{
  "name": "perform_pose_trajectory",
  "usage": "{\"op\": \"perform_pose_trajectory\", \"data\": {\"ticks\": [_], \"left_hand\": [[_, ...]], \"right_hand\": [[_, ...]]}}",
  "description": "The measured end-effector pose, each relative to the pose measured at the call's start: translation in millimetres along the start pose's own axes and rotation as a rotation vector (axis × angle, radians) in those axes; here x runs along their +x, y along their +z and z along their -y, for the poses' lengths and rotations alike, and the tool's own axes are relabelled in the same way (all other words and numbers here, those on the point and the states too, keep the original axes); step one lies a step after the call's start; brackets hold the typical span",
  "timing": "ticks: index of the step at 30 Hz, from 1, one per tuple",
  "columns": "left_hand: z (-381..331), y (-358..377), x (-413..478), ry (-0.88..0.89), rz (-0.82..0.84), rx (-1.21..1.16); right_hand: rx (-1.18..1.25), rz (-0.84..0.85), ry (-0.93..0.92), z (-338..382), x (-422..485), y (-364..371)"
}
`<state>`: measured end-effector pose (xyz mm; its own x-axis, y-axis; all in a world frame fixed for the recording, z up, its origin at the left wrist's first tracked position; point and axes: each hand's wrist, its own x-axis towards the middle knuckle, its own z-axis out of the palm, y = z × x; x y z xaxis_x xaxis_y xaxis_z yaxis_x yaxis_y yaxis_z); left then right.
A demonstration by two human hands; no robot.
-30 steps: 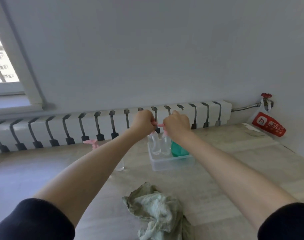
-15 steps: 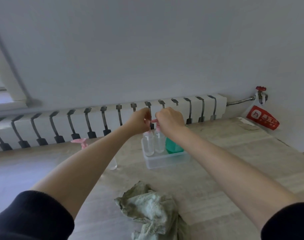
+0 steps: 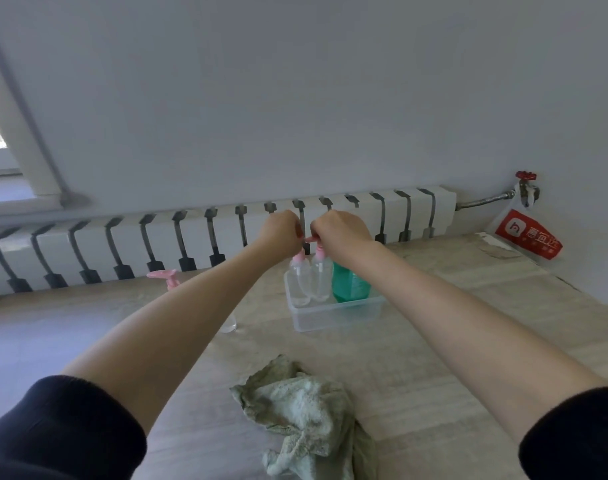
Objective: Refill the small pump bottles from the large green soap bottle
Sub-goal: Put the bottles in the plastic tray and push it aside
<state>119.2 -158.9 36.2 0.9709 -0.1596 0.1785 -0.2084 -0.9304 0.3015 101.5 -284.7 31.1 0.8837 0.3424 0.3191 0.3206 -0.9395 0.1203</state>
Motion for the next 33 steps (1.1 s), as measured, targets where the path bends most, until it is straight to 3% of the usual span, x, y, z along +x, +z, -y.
{"op": "perform_pose_trajectory", "data": {"ticks": [5,11,17,20,23,25,28,33], "left_hand": [[10,2,1,0.123,-0.069,0.006],[15,5,5,0.162,-0.035,-0.026],[30,-6,-11,0.103,-0.060,-0.123],[47,-27,-30,0.057,-0.139,-0.138],[70,-52,-53,-0.004,-0.232,-0.137],[86,-65,-68,-0.065,-0.261,-0.106],[114,-76,-90,-0.155,-0.244,-0.041],[144,-74,-120,-0.153,0.092,0.129]], "right_hand": [[0.011,0.003,-0.025,-3,0,2],[0.015,0.007,-0.025,-1,1,4],[0.025,-0.096,0.054,8,-3,-9],[0.173,-0.217,0.083,31,-3,-19],[0.309,-0.254,-0.019,72,-5,-28],[0.403,-0.192,-0.121,101,-6,-32],[0.393,0.041,-0.166,137,2,-24],[0.319,0.222,-0.104,162,14,8]]}}
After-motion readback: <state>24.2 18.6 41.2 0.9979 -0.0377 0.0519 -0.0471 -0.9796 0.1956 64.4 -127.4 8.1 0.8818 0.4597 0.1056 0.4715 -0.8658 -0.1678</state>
